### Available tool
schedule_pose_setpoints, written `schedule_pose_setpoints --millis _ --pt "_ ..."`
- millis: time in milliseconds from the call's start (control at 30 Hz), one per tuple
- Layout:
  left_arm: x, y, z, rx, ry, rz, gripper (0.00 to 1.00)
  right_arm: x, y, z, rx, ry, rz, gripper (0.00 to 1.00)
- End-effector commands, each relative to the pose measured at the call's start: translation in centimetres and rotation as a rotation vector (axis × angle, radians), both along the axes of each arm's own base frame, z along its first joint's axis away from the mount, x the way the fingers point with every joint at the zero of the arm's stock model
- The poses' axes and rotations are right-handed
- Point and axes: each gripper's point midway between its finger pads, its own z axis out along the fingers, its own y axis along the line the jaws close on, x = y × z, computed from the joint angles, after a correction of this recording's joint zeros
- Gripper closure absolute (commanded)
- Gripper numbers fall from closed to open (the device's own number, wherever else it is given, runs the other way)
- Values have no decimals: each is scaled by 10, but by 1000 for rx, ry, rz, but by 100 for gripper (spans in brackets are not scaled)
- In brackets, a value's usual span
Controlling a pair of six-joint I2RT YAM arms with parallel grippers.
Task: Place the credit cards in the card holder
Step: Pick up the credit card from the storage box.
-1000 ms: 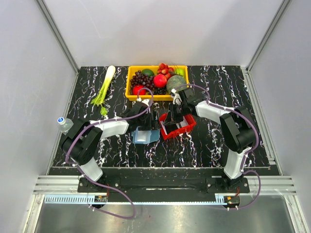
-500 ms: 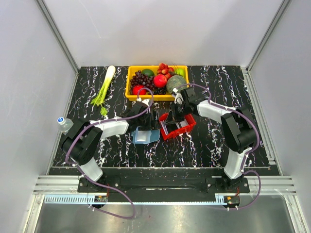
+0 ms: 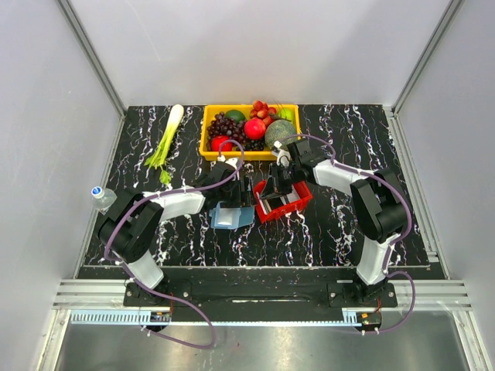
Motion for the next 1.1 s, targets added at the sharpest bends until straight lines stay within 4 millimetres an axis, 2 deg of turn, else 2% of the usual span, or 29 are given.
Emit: schedule_pose_setpoints --millis 0,167,400,433,533,600,900,1067 --pt "10 -11 11 -41 -32 -8 24 1 3 5 31 -3 6 88" --pt "10 -12 10 -41 -30 -12 24 1 5 11 57 -9 12 88" --pt "9 -12 9 -42 -27 -13 24 0 4 4 45 0 6 88" --pt "9 -12 10 -43 -28 -13 24 2 2 4 34 -9 -6 84" --pt "9 -11 10 -41 -28 -13 24 7 -2 6 5 -44 -35 64" --pt "10 -12 11 -43 -32 -10 24 11 -5 7 -11 -62 -51 57" --pt "9 -12 10 -43 -29 -14 24 12 -9 -13 -63 -32 -63 55" --pt "9 -13 11 -46 -26 -16 24 10 -7 -18 -58 -13 -52 56"
